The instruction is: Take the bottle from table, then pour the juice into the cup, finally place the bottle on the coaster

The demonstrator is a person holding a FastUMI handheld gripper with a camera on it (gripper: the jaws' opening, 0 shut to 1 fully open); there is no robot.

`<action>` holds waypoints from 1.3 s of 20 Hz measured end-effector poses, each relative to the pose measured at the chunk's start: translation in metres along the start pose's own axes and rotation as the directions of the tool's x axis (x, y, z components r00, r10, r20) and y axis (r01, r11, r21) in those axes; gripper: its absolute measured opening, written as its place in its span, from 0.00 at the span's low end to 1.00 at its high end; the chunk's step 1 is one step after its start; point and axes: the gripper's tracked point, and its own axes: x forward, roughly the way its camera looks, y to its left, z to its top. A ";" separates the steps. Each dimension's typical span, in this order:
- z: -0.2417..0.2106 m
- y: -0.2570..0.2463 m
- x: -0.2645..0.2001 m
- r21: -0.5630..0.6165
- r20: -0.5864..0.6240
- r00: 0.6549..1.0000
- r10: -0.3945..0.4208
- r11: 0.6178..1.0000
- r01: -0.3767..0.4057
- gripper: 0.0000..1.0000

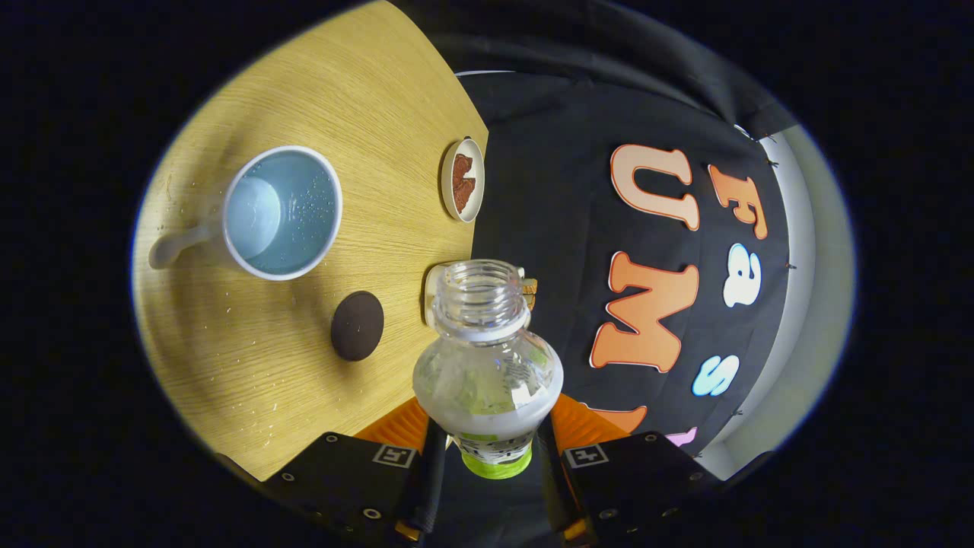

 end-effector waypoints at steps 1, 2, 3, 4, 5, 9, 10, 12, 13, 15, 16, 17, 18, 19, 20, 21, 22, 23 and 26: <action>0.000 -0.003 -0.001 -0.012 0.005 1.000 -0.005 1.000 0.005 0.56; 0.002 -0.005 0.000 -0.020 0.009 1.000 -0.010 1.000 0.011 0.56; 0.001 -0.006 0.001 -0.026 0.011 1.000 -0.014 1.000 0.014 0.56; 0.001 -0.007 0.001 -0.033 0.014 1.000 -0.016 0.999 0.017 0.56; 0.001 -0.007 0.001 -0.042 0.018 1.000 -0.018 0.999 0.019 0.56; -0.001 -0.009 0.001 -0.072 0.023 0.999 -0.023 0.997 0.025 0.56; -0.002 -0.012 0.001 -0.076 0.024 0.999 -0.026 0.997 0.027 0.56; -0.003 -0.014 0.002 -0.085 0.023 0.999 -0.031 0.996 0.033 0.56; -0.003 -0.015 0.003 -0.090 0.024 0.999 -0.033 0.995 0.035 0.56; -0.004 -0.016 0.005 -0.104 0.027 0.999 -0.035 0.994 0.038 0.56; -0.003 -0.016 0.005 -0.112 0.030 0.999 -0.035 0.993 0.038 0.56; -0.002 -0.016 0.005 -0.121 0.035 0.999 -0.036 0.992 0.040 0.56; -0.001 -0.016 0.004 -0.130 0.040 0.998 -0.038 0.991 0.043 0.56; -0.001 -0.017 0.004 -0.138 0.044 0.998 -0.038 0.989 0.043 0.56; 0.000 -0.017 0.004 -0.144 0.047 0.998 -0.038 0.989 0.044 0.56; -0.001 -0.017 0.003 -0.148 0.049 0.998 -0.038 0.988 0.045 0.56; -0.002 -0.018 0.003 -0.151 0.049 0.998 -0.039 0.987 0.046 0.56; -0.002 -0.019 0.005 -0.153 0.049 0.998 -0.040 0.987 0.048 0.56; -0.003 -0.020 0.003 -0.162 0.046 0.998 -0.040 0.986 0.047 0.56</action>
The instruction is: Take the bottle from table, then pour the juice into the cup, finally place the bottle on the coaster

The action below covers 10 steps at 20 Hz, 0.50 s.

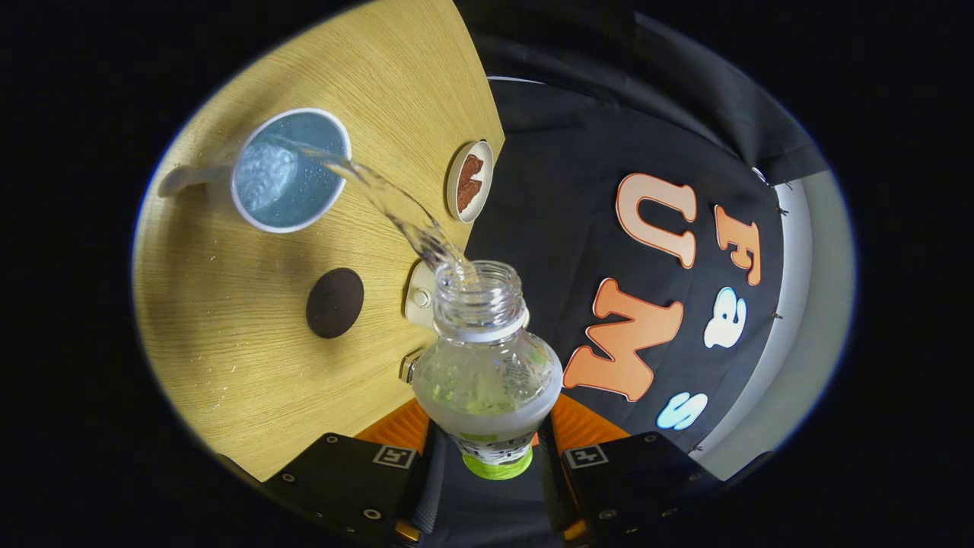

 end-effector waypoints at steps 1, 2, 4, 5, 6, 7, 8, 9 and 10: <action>-0.001 0.000 0.001 -0.004 0.000 1.000 0.000 1.000 0.000 0.56; -0.001 0.001 0.000 -0.006 0.001 1.000 0.001 1.000 -0.001 0.56; -0.001 0.001 0.000 -0.010 -0.001 1.000 0.003 1.000 -0.003 0.56; -0.002 0.001 0.000 -0.012 -0.003 1.000 0.005 1.000 -0.005 0.56; -0.001 0.001 0.000 -0.014 -0.001 1.000 0.004 1.000 -0.004 0.56; -0.001 0.001 -0.001 -0.016 0.000 1.000 0.007 1.000 -0.007 0.56; -0.001 0.002 0.000 -0.019 0.002 1.000 0.007 1.000 -0.007 0.56; 0.000 0.001 0.000 -0.022 0.003 1.000 0.006 1.000 -0.006 0.56; 0.001 0.002 0.000 -0.025 0.003 1.000 0.006 1.000 -0.006 0.56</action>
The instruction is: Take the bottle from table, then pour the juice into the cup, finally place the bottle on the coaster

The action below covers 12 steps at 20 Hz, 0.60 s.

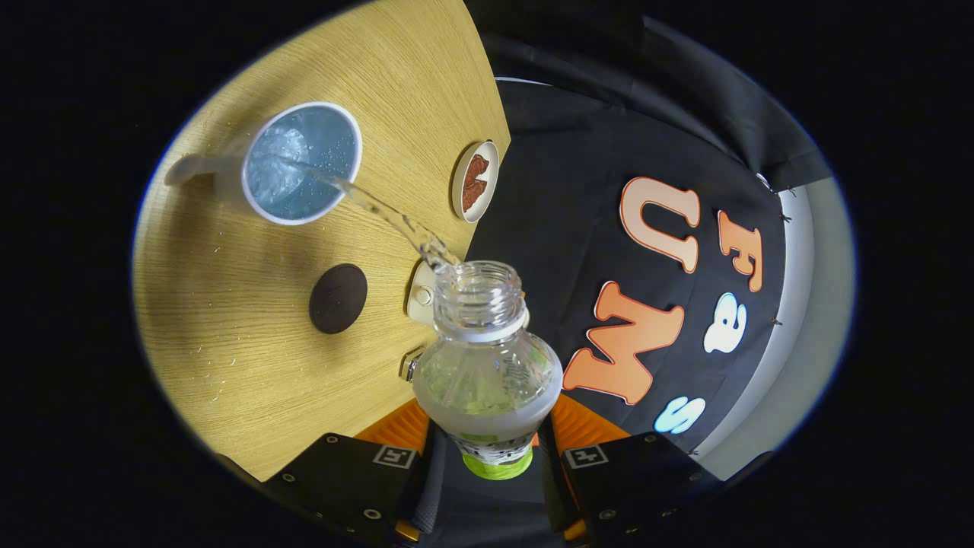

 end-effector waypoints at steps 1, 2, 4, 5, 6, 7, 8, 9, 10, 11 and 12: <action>0.000 0.001 0.001 -0.002 0.000 1.000 0.002 1.000 -0.002 0.56; 0.002 0.001 0.000 -0.005 0.004 1.000 0.002 1.000 -0.002 0.56; 0.001 0.001 -0.001 -0.012 0.004 1.000 0.002 1.000 -0.001 0.56; 0.001 0.001 -0.002 -0.014 0.005 1.000 0.001 1.000 -0.001 0.56; 0.000 0.001 -0.002 -0.016 0.005 1.000 0.002 1.000 -0.002 0.56; -0.001 0.003 -0.001 -0.018 0.006 1.000 0.002 1.000 -0.002 0.56; -0.002 0.003 -0.002 -0.020 0.007 1.000 0.001 1.000 -0.001 0.56; -0.001 0.002 0.001 -0.022 0.007 1.000 0.000 1.000 0.001 0.56; -0.001 0.003 0.001 -0.024 0.008 1.000 0.000 1.000 0.000 0.56; -0.001 0.004 0.001 -0.026 0.008 1.000 0.001 1.000 -0.001 0.56; 0.000 0.004 0.000 -0.027 0.010 1.000 0.002 1.000 -0.001 0.56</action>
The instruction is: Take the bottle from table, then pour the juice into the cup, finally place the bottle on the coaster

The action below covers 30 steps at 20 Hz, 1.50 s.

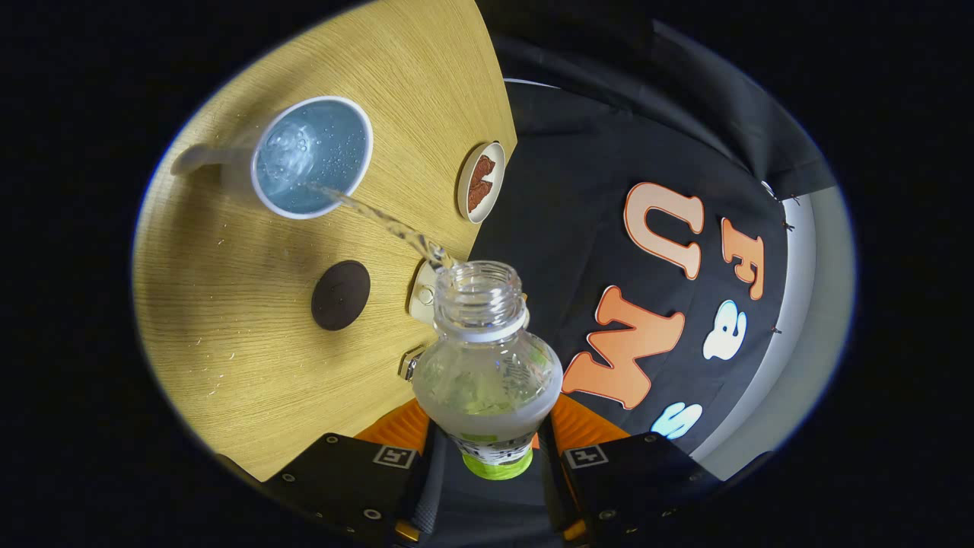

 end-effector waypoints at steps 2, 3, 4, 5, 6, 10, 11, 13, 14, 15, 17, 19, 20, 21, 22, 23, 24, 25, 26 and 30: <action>0.000 0.000 0.002 -0.003 0.003 1.000 0.003 1.000 -0.003 0.56; 0.000 0.001 0.002 -0.005 0.004 1.000 0.003 1.000 -0.003 0.56; 0.001 0.001 0.001 -0.008 0.006 1.000 0.003 1.000 -0.003 0.56; 0.002 0.002 0.001 -0.010 0.007 1.000 0.005 1.000 -0.005 0.56; 0.003 0.002 0.000 -0.012 0.009 1.000 0.006 1.000 -0.006 0.56; 0.005 0.003 0.002 -0.035 0.018 1.000 0.005 0.999 -0.005 0.56; 0.004 0.003 0.003 -0.037 0.019 1.000 0.007 0.999 -0.006 0.56; 0.006 0.002 0.003 -0.039 0.019 1.000 0.009 0.999 -0.008 0.56; 0.006 0.002 0.004 -0.041 0.020 1.000 0.010 0.999 -0.009 0.56; 0.006 0.002 0.005 -0.044 0.021 1.000 0.009 0.999 -0.009 0.56; 0.008 0.001 0.005 -0.050 0.024 1.000 0.011 0.999 -0.010 0.56; 0.009 0.003 0.006 -0.063 0.029 0.999 0.014 0.998 -0.012 0.56; 0.010 0.003 0.006 -0.075 0.031 0.999 0.016 0.997 -0.013 0.56; 0.012 0.005 0.005 -0.088 0.034 0.999 0.018 0.996 -0.015 0.56; 0.014 0.005 0.005 -0.099 0.038 0.999 0.019 0.995 -0.015 0.56; 0.014 0.005 0.005 -0.109 0.042 0.999 0.017 0.994 -0.013 0.56; 0.016 0.003 0.005 -0.117 0.045 0.999 0.016 0.993 -0.010 0.56; 0.017 0.001 0.006 -0.127 0.047 0.999 0.013 0.992 -0.007 0.56; 0.018 -0.001 0.006 -0.135 0.049 0.999 0.009 0.991 -0.002 0.56; 0.026 -0.012 0.008 -0.183 0.068 0.998 -0.013 0.983 0.025 0.56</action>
